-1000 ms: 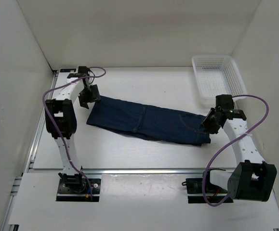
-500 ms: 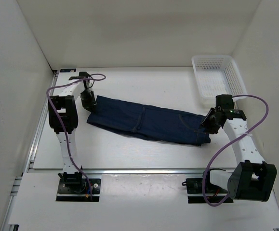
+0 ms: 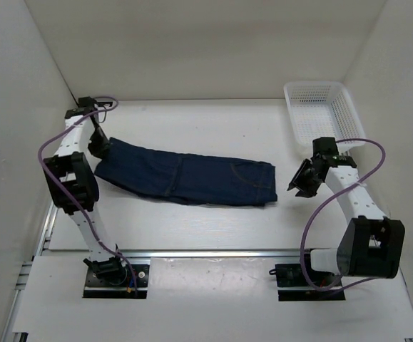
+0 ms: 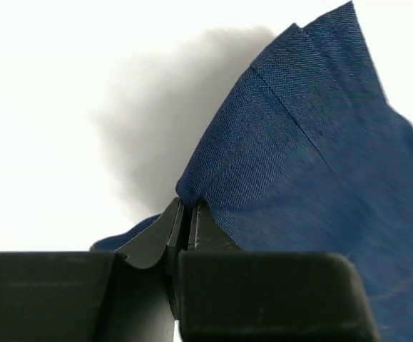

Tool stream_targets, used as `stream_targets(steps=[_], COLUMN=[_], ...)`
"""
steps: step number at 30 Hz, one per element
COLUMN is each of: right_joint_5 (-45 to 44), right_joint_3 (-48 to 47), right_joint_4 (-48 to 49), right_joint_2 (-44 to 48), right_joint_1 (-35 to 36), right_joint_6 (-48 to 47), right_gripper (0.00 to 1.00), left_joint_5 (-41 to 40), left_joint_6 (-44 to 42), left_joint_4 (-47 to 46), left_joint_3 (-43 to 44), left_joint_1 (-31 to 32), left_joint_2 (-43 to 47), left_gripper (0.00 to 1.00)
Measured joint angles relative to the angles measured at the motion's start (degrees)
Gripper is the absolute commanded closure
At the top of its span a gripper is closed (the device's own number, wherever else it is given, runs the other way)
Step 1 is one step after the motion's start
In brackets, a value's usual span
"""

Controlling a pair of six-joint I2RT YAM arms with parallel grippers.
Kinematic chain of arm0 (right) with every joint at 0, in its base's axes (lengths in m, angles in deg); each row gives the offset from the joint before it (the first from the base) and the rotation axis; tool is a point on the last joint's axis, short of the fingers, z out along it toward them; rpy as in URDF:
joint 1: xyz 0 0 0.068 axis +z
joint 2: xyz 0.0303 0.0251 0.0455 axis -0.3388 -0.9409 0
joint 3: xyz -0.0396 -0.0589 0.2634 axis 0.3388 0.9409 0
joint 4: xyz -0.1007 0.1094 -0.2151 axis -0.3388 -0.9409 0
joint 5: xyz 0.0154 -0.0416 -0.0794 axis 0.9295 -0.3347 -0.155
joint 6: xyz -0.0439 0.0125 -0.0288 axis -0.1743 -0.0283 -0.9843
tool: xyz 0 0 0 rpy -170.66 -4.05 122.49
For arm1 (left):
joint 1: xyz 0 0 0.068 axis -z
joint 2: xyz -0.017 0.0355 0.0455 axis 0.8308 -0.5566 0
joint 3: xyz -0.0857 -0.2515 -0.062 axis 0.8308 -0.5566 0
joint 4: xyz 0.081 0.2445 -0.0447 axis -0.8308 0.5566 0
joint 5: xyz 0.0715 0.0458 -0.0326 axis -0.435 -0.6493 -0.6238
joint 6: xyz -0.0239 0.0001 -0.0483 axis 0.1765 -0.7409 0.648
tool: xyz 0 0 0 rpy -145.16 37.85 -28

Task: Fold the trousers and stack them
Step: Fold the trousers

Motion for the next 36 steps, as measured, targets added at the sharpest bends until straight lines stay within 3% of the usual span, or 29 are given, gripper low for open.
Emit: stream_targets(steps=[3,4,6,7,9,11,18,22,23,26,27,32,34,35,36], right_joint_5=[1.66,2.23,3.61,4.33,5.66,6.73,8.70,8.46,8.07,6.69,6.08,3.13,1.70,1.16,0.52], right_joint_3=[0.00,-0.04,-0.09,-0.26,-1.40,-3.48,-6.80,-7.87,-7.87,-7.87,-7.85,-5.20,-2.86,-1.75,-0.55], right_joint_4=[1.64,2.29,3.89,4.63,5.75,6.97,11.34,12.96,13.05,13.42,13.53,14.80,14.84,14.80,14.62], right_joint_2=[-3.63,-4.96,-7.67,-9.11,-12.28,-16.13,-21.46,-25.05,-25.73,-26.51,-26.34,-23.78,-21.42,-20.33,-18.99], right_joint_1=[0.42,0.79,2.43,3.58,6.25,9.40,17.99,20.33,20.59,21.03,21.05,18.91,17.09,16.22,15.06], right_joint_6=[-0.50,-0.57,-0.70,-0.63,-0.57,-0.50,0.81,1.70,2.21,3.89,4.52,5.92,6.08,6.10,5.95], right_gripper=[0.51,0.49,0.37,0.34,0.31,0.25,0.24,0.50,0.71,0.96,0.99,1.00,1.00,0.96,0.80], left_joint_5=[-4.26,-4.90,-4.94,-4.79,-4.39,-4.17,-3.23,-3.30,-3.37,-3.85,-3.82,-2.29,-0.59,0.59,2.03], left_joint_6=[1.16,1.46,1.90,2.01,1.95,2.21,2.62,3.06,3.04,3.02,3.06,2.25,1.42,1.03,0.46], left_joint_4=[0.96,0.96,0.31,-0.02,-0.02,-0.04,0.02,0.61,1.14,2.40,2.64,2.86,3.02,2.95,2.64], left_joint_3=[-0.04,-0.35,-2.36,-3.87,-6.16,-7.63,-8.11,-7.93,-7.61,-5.81,-5.25,-4.33,-4.33,-4.39,-4.61], left_joint_1=[-1.44,-1.46,-1.20,-1.05,-0.85,-0.85,-4.79,-8.04,-8.79,-10.84,-11.37,-11.82,-11.56,-11.41,-11.23], left_joint_2=[5.18,6.67,9.46,10.54,11.15,9.97,7.48,7.48,7.48,7.48,7.48,7.48,7.48,7.48,7.48], left_gripper=[0.86,0.77,0.47,0.26,0.15,0.14,0.15,0.11,0.04,0.01,0.01,0.01,0.07,0.09,0.11])
